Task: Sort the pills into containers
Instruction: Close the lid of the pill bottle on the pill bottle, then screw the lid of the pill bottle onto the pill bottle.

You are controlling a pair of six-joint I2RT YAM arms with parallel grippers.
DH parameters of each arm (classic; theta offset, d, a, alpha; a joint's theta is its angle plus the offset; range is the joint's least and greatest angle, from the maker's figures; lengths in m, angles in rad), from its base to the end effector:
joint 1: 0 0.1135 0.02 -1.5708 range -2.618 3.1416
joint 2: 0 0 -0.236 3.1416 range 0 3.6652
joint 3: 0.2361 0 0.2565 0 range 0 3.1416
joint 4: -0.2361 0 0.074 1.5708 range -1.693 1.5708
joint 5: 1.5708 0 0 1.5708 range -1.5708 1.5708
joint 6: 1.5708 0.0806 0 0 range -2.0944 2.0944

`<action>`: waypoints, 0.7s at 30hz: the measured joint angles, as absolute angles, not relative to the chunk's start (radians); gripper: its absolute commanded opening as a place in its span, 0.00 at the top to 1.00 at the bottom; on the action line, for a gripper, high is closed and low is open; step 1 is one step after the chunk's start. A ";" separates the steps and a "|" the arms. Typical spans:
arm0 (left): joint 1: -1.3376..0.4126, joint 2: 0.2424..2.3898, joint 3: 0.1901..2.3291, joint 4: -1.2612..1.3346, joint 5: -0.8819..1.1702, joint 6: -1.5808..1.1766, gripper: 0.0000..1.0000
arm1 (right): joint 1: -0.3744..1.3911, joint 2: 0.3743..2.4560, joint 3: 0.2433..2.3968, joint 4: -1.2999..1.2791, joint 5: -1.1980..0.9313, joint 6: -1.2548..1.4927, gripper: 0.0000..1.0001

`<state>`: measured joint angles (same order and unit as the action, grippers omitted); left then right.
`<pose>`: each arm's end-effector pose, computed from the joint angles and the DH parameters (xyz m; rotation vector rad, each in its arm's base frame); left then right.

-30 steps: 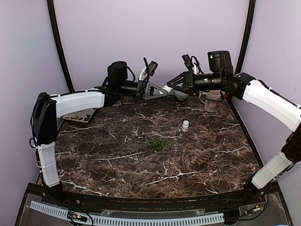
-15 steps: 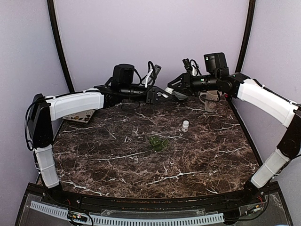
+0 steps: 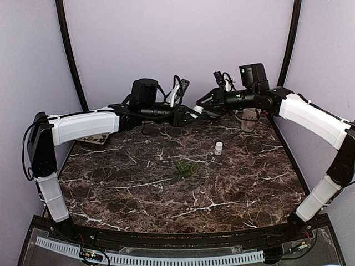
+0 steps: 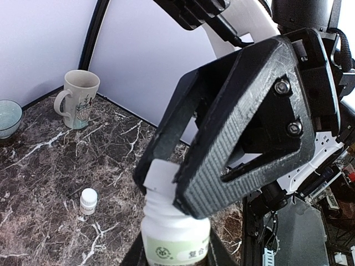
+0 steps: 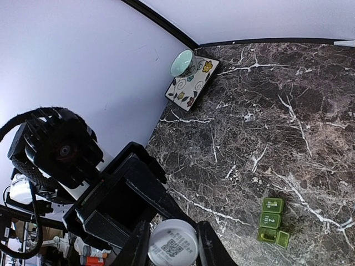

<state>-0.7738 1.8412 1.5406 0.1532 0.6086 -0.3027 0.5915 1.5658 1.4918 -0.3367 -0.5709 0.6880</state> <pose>0.3094 -0.3667 0.3038 0.9001 1.6473 -1.2897 0.3094 0.2603 0.3343 -0.3093 2.1680 1.3475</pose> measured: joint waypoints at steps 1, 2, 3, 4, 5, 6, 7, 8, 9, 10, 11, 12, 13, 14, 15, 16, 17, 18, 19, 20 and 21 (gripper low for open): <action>-0.774 1.839 1.538 0.155 0.607 -0.302 1.00 | 0.591 1.567 1.491 -0.337 -0.573 0.688 0.73; -0.775 1.836 1.533 0.155 0.606 -0.300 1.00 | 0.591 1.567 1.491 -0.337 -0.577 0.688 0.72; -0.775 1.834 1.530 0.156 0.605 -0.299 1.00 | 0.591 1.567 1.490 -0.337 -0.582 0.690 0.71; -0.777 1.832 1.526 0.161 0.606 -0.299 1.00 | 0.592 1.568 1.489 -0.337 -0.588 0.688 0.70; -0.780 1.832 1.524 0.164 0.606 -0.298 1.00 | 0.593 1.568 1.487 -0.335 -0.591 0.688 0.69; -0.785 1.831 1.521 0.170 0.609 -0.297 1.00 | 0.594 1.568 1.485 -0.335 -0.595 0.686 0.68; -0.792 1.831 1.520 0.182 0.611 -0.295 1.00 | 0.598 1.568 1.483 -0.337 -0.607 0.685 0.67; -0.797 1.830 1.518 0.182 0.612 -0.295 1.00 | 0.602 1.568 1.480 -0.339 -0.611 0.685 0.66; -0.804 1.829 1.516 0.190 0.614 -0.293 1.00 | 0.605 1.568 1.479 -0.340 -0.618 0.685 0.66; -0.809 1.828 1.516 0.204 0.616 -0.291 1.00 | 0.610 1.568 1.478 -0.341 -0.630 0.685 0.65; -0.813 1.827 1.516 0.208 0.621 -0.291 1.00 | 0.615 1.568 1.477 -0.337 -0.634 0.681 0.65; -0.816 1.826 1.515 0.208 0.625 -0.290 1.00 | 0.620 1.567 1.477 -0.337 -0.637 0.679 0.64; -0.818 1.825 1.515 0.209 0.628 -0.290 1.00 | 0.623 1.567 1.477 -0.337 -0.640 0.675 0.63; -0.822 1.824 1.515 0.209 0.628 -0.290 1.00 | 0.625 1.567 1.477 -0.336 -0.645 0.673 0.62; -0.824 1.821 1.513 0.209 0.627 -0.290 1.00 | 0.625 1.567 1.477 -0.337 -0.650 0.672 0.62; -0.825 1.819 1.510 0.210 0.628 -0.289 1.00 | 0.626 1.566 1.477 -0.337 -0.654 0.670 0.61; -0.824 1.817 1.509 0.209 0.628 -0.288 1.00 | 0.627 1.565 1.477 -0.336 -0.655 0.670 0.61; -0.824 1.816 1.508 0.209 0.628 -0.287 1.00 | 0.627 1.565 1.475 -0.334 -0.655 0.667 0.61; -0.824 1.815 1.506 0.210 0.628 -0.286 1.00 | 0.627 1.562 1.473 -0.334 -0.656 0.666 0.60; -0.824 1.813 1.503 0.212 0.628 -0.284 1.00 | 0.627 1.561 1.472 -0.335 -0.656 0.666 0.60; -0.824 1.811 1.500 0.214 0.627 -0.283 1.00 | 0.628 1.559 1.470 -0.337 -0.655 0.665 0.60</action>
